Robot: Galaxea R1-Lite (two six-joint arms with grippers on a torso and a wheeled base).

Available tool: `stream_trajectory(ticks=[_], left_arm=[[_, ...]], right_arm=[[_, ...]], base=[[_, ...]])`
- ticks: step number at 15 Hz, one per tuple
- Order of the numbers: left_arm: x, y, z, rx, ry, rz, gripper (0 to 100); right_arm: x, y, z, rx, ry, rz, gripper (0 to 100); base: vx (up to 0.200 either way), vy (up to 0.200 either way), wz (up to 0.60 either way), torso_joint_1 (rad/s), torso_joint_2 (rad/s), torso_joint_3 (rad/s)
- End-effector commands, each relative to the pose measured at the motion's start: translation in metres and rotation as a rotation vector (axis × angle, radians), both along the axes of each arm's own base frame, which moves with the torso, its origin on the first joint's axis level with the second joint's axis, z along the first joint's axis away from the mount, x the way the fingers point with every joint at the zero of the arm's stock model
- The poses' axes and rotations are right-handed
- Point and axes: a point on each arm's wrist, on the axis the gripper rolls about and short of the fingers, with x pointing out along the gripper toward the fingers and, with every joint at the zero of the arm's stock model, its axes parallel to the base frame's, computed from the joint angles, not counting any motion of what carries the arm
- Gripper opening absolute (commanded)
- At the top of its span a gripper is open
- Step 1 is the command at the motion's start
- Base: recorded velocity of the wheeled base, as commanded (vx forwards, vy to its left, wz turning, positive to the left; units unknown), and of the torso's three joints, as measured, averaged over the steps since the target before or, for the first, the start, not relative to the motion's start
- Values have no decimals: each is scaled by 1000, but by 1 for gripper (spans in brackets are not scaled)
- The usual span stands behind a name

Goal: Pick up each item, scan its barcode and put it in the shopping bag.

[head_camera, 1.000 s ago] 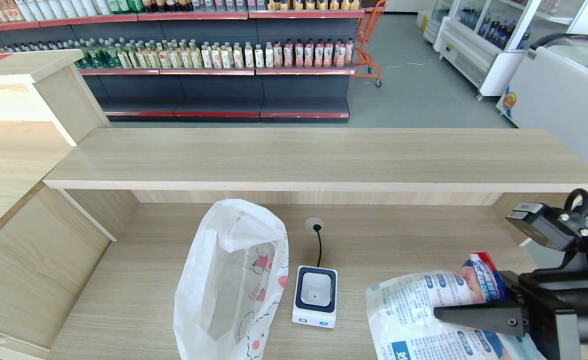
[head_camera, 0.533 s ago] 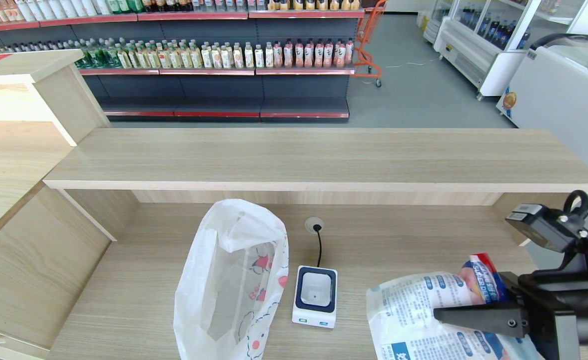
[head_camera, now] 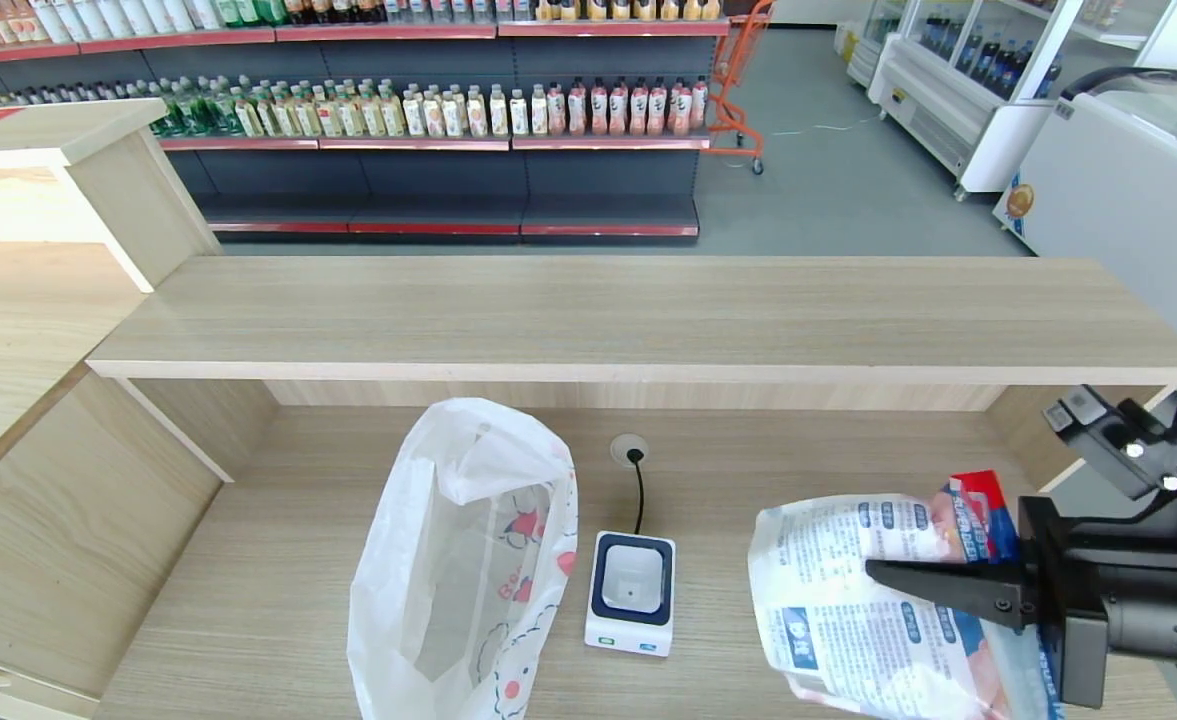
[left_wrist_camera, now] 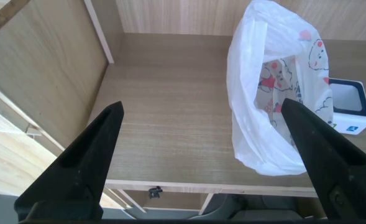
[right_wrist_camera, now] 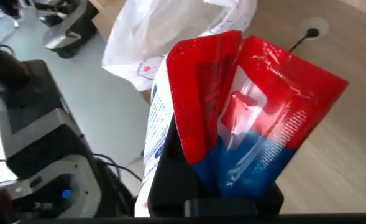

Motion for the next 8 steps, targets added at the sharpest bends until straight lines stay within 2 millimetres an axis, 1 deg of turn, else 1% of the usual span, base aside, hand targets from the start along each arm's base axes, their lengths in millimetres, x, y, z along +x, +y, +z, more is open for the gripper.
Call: stream_trajectory(ticks=[1,2,5,8], left_arm=[[0,0,0,0,-1,0,100],[0,0,0,0,-1,0,100],[0,0,0,0,-1,0,100],[0,0,0,0,-1,0,100]], right_arm=[[3,-21,1,-175,-194,-160,0],[4,-34,-3,-302,-279,-230,0],[-1,-42,-10,-474,-347,-317,0],[-4,-39,-10,-583,-451,-251,0]], base=[[0,0,0,0,0,0],[0,0,0,0,0,0],[0,0,0,0,0,0],[0,0,0,0,0,0]])
